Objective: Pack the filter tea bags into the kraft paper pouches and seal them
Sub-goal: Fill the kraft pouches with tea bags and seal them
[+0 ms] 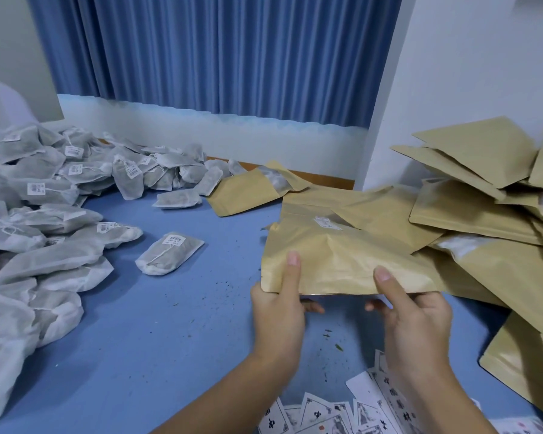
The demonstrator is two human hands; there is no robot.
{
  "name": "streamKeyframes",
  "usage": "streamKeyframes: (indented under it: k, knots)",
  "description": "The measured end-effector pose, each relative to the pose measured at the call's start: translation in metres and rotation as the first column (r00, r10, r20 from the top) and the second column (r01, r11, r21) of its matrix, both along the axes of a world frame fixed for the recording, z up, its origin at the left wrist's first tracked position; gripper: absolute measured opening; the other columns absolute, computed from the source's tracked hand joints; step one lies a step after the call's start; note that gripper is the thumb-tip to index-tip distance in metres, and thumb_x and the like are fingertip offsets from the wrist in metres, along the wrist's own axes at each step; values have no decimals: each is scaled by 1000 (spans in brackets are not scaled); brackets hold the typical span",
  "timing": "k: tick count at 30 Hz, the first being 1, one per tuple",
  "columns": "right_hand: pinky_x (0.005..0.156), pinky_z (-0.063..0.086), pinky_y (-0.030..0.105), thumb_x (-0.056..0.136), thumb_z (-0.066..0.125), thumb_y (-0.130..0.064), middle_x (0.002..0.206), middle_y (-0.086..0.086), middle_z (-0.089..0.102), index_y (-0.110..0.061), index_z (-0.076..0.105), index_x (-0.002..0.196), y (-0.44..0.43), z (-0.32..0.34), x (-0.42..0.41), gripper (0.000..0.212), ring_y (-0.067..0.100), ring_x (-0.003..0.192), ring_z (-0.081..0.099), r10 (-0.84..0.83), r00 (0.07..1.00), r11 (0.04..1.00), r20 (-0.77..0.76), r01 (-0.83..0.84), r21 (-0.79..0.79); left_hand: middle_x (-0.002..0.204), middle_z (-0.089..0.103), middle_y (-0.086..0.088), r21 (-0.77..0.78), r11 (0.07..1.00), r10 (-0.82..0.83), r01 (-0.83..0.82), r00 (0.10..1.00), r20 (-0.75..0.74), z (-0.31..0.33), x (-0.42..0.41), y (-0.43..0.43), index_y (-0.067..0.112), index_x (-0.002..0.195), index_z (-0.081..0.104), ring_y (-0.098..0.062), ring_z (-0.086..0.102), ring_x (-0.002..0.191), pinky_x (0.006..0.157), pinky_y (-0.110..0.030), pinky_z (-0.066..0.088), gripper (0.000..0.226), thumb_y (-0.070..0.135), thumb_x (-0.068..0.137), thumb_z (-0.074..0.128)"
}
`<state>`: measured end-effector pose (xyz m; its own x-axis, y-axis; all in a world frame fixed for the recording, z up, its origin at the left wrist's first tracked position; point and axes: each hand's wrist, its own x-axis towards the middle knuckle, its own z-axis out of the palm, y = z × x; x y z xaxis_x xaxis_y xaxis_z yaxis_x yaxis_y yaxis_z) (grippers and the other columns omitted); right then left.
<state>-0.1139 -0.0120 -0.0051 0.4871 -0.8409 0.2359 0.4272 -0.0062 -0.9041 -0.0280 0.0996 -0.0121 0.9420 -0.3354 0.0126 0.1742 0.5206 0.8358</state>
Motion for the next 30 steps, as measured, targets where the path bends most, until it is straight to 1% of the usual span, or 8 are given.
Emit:
streamKeyframes:
  k: [4, 7, 9, 12, 16, 19, 22, 30]
  knots:
    - [80, 61, 39, 98, 56, -5, 111, 12, 74, -2, 63, 112, -16, 28, 27, 16, 26, 102, 72, 294, 955, 910, 47, -295, 290, 91, 77, 6, 101, 988, 100, -120, 978, 184, 12, 17, 2, 19, 90, 78, -8, 69, 84, 71, -18, 53, 24, 33, 99, 61]
    - [78, 61, 36, 97, 50, 8, 101, 15, 73, -2, 55, 97, -21, 51, 46, 11, 27, 99, 73, 274, 949, 915, 158, -308, 263, 88, 76, 11, 78, 986, 112, -147, 935, 336, 24, 39, 1, 15, 94, 76, -1, 67, 83, 71, -11, 49, 27, 35, 100, 59]
    - [86, 60, 38, 97, 49, 9, 105, 15, 74, 1, 58, 105, -23, 61, 54, 14, 27, 104, 72, 277, 928, 918, 248, -332, 216, 86, 72, 15, 84, 992, 52, -92, 919, 392, 34, 54, -1, 17, 92, 75, -1, 65, 82, 73, -12, 48, 30, 41, 100, 59]
    - [89, 59, 38, 98, 50, 7, 105, 11, 75, -1, 61, 105, -28, 57, 59, 16, 21, 103, 72, 243, 934, 917, 261, -308, 252, 106, 76, 2, 69, 990, -139, 125, 948, 288, 37, 74, -6, 23, 98, 79, -14, 71, 100, 87, -30, 58, 24, 41, 97, 63]
    - [101, 52, 44, 98, 54, 6, 88, 4, 67, -6, 54, 88, -32, 26, 58, 16, 8, 75, 70, 104, 991, 900, 86, -130, 416, 90, 74, -10, 180, 973, -155, 148, 987, 28, 1, 76, -10, 9, 96, 70, -15, 68, 68, 52, -26, 51, 17, 26, 96, 66]
    - [78, 61, 33, 96, 62, -5, 102, 4, 76, -9, 63, 103, -26, 4, 56, 8, 16, 88, 75, 146, 988, 865, 58, -156, 477, 78, 69, -11, 184, 966, -173, 180, 983, -54, -21, 75, -9, 7, 92, 68, -14, 60, 58, 44, -25, 43, 14, 21, 96, 67]
    - [53, 55, 23, 89, 75, -17, 93, 0, 77, -12, 69, 101, -13, -9, 58, 14, 14, 76, 75, 226, 966, 849, -124, -134, 510, 77, 70, -10, 208, 954, -212, 215, 977, -39, -25, 72, -10, 5, 92, 69, -14, 58, 58, 43, -24, 40, 15, 20, 96, 67]
    - [44, 41, 24, 83, 77, -6, 64, 6, 59, -2, 67, 86, 11, -14, 77, 12, 15, 54, 54, 319, 922, 871, -220, -195, 450, 64, 61, -12, 253, 943, -227, 216, 974, 16, -29, 66, -8, 0, 88, 69, -14, 49, 49, 41, -23, 34, 16, 14, 94, 69]
